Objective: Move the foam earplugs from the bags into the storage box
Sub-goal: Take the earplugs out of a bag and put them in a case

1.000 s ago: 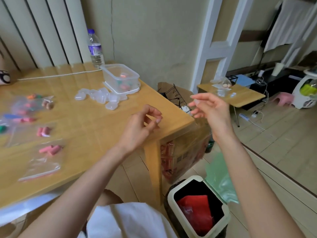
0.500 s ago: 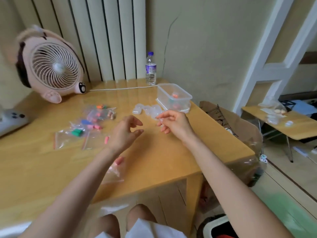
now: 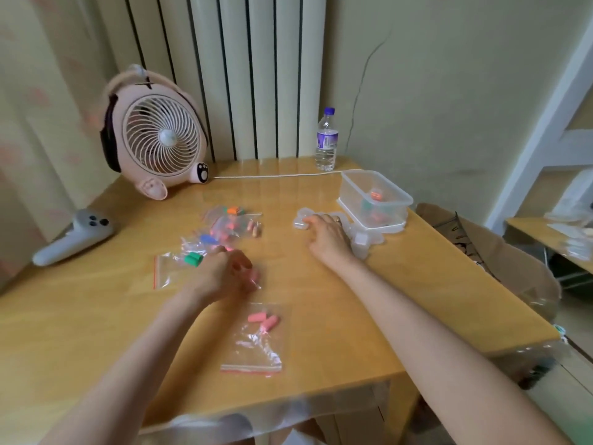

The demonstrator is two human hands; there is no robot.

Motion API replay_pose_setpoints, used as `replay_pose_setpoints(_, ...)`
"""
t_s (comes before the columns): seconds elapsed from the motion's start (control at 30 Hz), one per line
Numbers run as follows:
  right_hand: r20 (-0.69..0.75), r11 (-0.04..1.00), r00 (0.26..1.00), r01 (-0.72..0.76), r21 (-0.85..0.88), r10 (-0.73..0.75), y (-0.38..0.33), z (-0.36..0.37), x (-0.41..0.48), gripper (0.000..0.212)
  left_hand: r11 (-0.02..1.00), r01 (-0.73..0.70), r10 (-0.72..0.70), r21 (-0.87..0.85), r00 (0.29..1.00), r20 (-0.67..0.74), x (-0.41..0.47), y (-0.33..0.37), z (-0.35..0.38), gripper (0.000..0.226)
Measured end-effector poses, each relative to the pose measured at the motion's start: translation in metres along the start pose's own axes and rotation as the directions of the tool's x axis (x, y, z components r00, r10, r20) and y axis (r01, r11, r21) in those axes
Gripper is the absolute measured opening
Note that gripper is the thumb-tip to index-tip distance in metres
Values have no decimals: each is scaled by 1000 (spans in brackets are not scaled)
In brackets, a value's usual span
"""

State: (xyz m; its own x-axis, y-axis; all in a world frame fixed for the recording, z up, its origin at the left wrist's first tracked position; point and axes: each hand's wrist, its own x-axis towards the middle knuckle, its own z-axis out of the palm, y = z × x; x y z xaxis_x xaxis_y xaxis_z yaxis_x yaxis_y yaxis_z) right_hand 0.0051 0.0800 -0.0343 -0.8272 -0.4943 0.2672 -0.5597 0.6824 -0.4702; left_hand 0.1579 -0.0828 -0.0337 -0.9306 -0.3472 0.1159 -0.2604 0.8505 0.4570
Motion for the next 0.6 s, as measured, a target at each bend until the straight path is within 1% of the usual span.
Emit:
replay_pose_setpoints(0.07, 67, 994, 997, 48, -102, -41, 1, 3, 11, 61, 1000, 12, -13, -6, 999, -32, 4, 7, 6, 19)
replay_pose_setpoints(0.13, 123, 985, 990, 92, -144, -74, 0, 5, 23, 68, 1000, 4, -5, -14, 998, -60, 8, 15, 13, 21)
replay_pose_setpoints(0.27, 231, 973, 969, 131, -192, -84, -6, 4, 37, 61, 998, -13, 4, -65, 990, -139, 12, 31, 20, 25)
replay_pose_setpoints(0.33, 280, 970, 957, 134, -200, -75, -9, 6, 41, 55, 996, -27, 14, -85, 989, -150, 14, 34, 20, 26)
replay_pose_setpoints(0.37, 289, 970, 955, 136, -201, -73, -10, 7, 41, 50, 995, -33, 21, -90, 991, -134, 14, 35, 20, 25)
replay_pose_setpoints(0.43, 256, 977, 963, 126, -174, -79, -10, 10, 40, 38, 994, -50, 44, -100, 997, -61, 15, 36, 17, 24)
replay_pose_setpoints(0.53, 200, 979, 975, 130, -158, -97, -11, 11, 35, 28, 985, -67, 83, -159, 992, 95, 16, 38, 10, 37)
replay_pose_setpoints(0.6, 207, 981, 974, 123, -152, -90, -14, 9, 30, 25, 988, -78, 101, -134, 979, 177, 18, 38, 6, 44)
